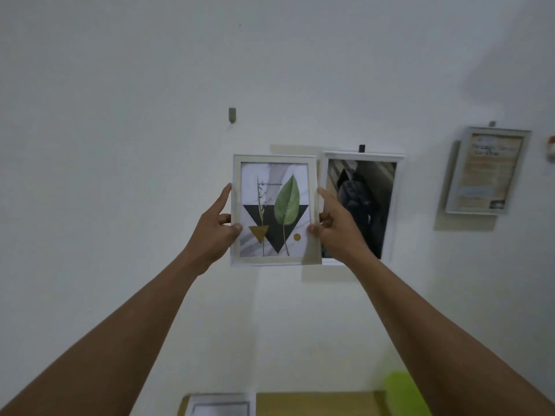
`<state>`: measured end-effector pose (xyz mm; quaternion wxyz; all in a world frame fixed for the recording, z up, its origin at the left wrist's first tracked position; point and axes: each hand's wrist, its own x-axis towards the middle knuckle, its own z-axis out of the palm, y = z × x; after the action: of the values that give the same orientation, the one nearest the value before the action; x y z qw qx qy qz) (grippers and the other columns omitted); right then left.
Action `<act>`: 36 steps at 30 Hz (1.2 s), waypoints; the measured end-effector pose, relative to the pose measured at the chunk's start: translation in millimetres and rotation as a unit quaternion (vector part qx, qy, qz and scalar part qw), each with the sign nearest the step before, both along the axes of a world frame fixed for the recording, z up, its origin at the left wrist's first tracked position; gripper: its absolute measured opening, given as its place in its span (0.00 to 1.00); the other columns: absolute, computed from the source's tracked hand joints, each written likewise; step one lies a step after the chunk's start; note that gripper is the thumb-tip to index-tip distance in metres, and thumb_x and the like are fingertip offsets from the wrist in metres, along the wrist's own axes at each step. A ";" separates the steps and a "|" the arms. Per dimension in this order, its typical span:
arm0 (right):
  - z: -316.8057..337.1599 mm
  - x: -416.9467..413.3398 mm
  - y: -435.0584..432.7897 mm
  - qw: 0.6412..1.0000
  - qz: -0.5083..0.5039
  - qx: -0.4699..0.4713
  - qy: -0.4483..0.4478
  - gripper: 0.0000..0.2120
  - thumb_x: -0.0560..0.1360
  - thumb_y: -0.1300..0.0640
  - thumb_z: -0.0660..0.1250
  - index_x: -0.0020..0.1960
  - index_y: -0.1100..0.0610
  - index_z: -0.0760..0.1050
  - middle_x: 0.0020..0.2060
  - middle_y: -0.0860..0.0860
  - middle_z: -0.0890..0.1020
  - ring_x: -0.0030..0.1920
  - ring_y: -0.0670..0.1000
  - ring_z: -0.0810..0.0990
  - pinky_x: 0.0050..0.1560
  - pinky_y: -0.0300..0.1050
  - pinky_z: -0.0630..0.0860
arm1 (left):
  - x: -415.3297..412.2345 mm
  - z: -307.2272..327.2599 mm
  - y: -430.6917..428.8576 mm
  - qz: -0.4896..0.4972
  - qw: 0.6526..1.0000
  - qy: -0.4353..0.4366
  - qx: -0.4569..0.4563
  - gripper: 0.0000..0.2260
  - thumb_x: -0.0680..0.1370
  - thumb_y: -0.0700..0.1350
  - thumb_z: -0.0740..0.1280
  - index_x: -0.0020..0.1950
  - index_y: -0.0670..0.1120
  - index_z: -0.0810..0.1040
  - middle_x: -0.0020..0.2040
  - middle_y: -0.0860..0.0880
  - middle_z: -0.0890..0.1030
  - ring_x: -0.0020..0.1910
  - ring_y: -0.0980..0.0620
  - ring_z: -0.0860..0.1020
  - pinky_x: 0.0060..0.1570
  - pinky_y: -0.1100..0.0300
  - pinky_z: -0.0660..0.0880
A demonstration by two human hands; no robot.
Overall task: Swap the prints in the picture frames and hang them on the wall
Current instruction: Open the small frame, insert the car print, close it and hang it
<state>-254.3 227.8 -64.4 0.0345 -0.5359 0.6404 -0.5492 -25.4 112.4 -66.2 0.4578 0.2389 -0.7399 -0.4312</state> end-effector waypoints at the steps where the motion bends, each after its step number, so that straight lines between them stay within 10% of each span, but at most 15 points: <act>1: -10.5 -2.7 11.8 1.000 0.008 0.007 -0.003 0.36 0.75 0.62 0.71 0.76 0.41 0.59 0.62 0.50 0.77 0.58 0.50 0.80 0.56 0.56 0.81 | -2.8 -11.1 11.0 0.000 1.000 0.002 0.015 0.37 0.78 0.34 0.65 0.75 0.68 0.57 0.50 0.50 0.84 0.49 0.44 0.82 0.49 0.53 0.79; 9: -111.2 -20.2 108.0 0.994 -0.005 0.079 -0.074 0.36 0.77 0.62 0.69 0.76 0.38 0.58 0.49 0.52 0.79 0.48 0.53 0.82 0.49 0.50 0.81 | -26.1 -118.2 92.6 -0.010 0.989 -0.012 0.148 0.30 0.79 0.38 0.64 0.70 0.69 0.65 0.53 0.32 0.78 0.51 0.37 0.78 0.61 0.38 0.74; 20: -281.4 -25.4 178.0 0.953 -0.041 0.180 -0.239 0.32 0.76 0.65 0.68 0.72 0.39 0.66 0.46 0.54 0.76 0.35 0.49 0.75 0.35 0.40 0.75 | -38.5 -251.1 181.6 0.035 0.955 -0.085 0.283 0.23 0.80 0.39 0.66 0.72 0.57 0.70 0.51 0.52 0.84 0.44 0.61 0.83 0.52 0.59 0.79; 25: -342.7 -19.0 188.4 0.932 -0.068 0.218 -0.283 0.33 0.75 0.67 0.69 0.75 0.45 0.66 0.50 0.64 0.78 0.39 0.53 0.77 0.39 0.46 0.78 | -40.4 -292.8 190.8 -0.046 0.921 -0.131 0.364 0.33 0.77 0.29 0.64 0.74 0.60 0.65 0.59 0.52 0.79 0.44 0.59 0.83 0.30 0.67 0.75; 29: -378.1 -15.8 187.8 0.920 -0.085 0.245 -0.293 0.30 0.76 0.66 0.68 0.74 0.48 0.66 0.52 0.55 0.81 0.46 0.52 0.81 0.49 0.48 0.80 | -35.2 -322.9 189.3 -0.087 0.903 -0.160 0.388 0.40 0.75 0.24 0.63 0.77 0.59 0.60 0.70 0.46 0.74 0.66 0.43 0.75 0.55 0.56 0.65; 36: -379.3 3.0 156.2 0.914 -0.036 0.321 -0.244 0.26 0.82 0.48 0.62 0.78 0.48 0.61 0.75 0.49 0.67 0.71 0.52 0.69 0.63 0.44 0.71 | -47.4 -343.5 192.8 -0.046 0.923 -0.184 0.335 0.36 0.73 0.27 0.67 0.74 0.56 0.66 0.58 0.47 0.83 0.52 0.46 0.83 0.52 0.39 0.79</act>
<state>-251.2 383.9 -443.7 0.3403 -0.3220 0.7725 -0.4287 -72.9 305.2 -409.7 0.1861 0.4192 -0.6335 -0.6232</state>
